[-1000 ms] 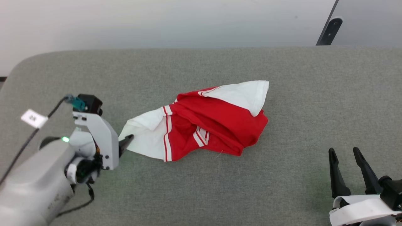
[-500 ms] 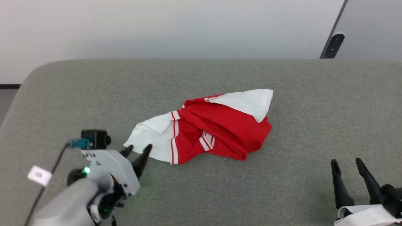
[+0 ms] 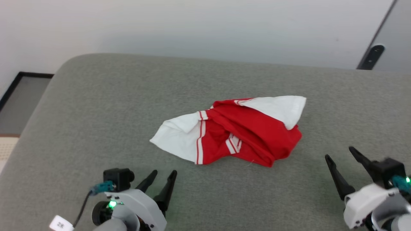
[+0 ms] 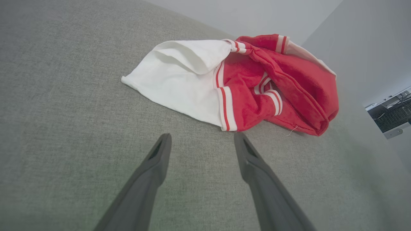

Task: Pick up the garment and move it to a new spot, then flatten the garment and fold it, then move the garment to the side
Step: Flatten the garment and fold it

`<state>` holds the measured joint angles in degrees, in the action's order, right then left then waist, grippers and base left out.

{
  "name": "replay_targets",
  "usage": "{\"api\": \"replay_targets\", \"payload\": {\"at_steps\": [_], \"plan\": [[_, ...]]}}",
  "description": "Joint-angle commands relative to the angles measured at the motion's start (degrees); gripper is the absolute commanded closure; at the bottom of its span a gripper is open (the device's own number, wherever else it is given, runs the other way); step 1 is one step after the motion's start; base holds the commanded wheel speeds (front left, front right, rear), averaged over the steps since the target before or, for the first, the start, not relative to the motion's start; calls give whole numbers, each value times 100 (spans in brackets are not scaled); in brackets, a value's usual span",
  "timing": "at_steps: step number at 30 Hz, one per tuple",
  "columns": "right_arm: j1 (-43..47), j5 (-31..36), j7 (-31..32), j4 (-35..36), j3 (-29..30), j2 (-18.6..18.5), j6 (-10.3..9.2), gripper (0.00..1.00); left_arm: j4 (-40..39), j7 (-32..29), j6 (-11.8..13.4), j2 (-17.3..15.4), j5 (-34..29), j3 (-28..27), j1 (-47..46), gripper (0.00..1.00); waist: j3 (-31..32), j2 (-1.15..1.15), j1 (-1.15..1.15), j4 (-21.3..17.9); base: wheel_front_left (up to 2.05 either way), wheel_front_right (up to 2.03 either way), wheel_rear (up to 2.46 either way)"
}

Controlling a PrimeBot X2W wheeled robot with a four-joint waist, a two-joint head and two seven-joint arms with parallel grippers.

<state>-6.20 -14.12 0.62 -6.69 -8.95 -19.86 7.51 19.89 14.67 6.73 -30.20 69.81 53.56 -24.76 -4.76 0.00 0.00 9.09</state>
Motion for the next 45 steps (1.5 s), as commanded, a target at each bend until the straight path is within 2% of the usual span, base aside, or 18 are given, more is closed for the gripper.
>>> {"api": "replay_targets", "payload": {"at_steps": [1, 8, 15, 21, 32, 41, 42, 44, 45], "plan": [[-150, -32, 66, -18, -121, -111, -4, 0, -32, 37, 41, 5, -106, -24, 75, 0, -11, 0, 0, 154, 0, 0, 0], [-1182, -509, 748, -307, -1227, -943, -4, 0, -425, 43, 231, 279, -819, -518, 413, 0, -92, 0, 0, 510, 0, 0, 0], [-2184, -1117, 1261, -734, -2323, -1607, -5, 0, -579, 46, 78, 686, -1636, -1229, 779, 0, -179, 0, 0, 843, 0, 0, 0], [-2938, -1612, 1636, -1086, -3327, -2045, -5, 0, -486, 47, -140, 1038, -2128, -1567, 937, 0, -283, 0, 0, 1065, 0, 0, 0], [-4029, -2173, 1609, -1712, -4696, -2399, -5, 0, -195, 47, -490, 1547, -2625, -1955, 1004, 0, -470, 0, 0, 1305, 0, 0, 0], [-4475, -2413, 1381, -2167, -5373, -2351, -5, 0, -37, 47, -729, 1737, -2836, -2171, 1051, 0, -533, 0, 0, 1353, 0, 0, 0], [-4518, -2426, 1345, -2203, -5429, -2332, -5, 4, -24, 47, -739, 1759, -2859, -2190, 1043, 0, -539, 0, 0, 1351, 0, 0, 0], [-4616, -2475, 1299, -2339, -5470, -2301, -5, 53, 8, 47, -776, 1794, -2880, -2212, 1047, 0, -550, 0, 0, 1341, 0, 0, 0], [-4658, -2461, 1272, -2397, -5501, -2281, -5, 62, 15, 47, -780, 1811, -2904, -2227, 1049, 0, -551, 0, 0, 1337, 0, 0, 0]]}}
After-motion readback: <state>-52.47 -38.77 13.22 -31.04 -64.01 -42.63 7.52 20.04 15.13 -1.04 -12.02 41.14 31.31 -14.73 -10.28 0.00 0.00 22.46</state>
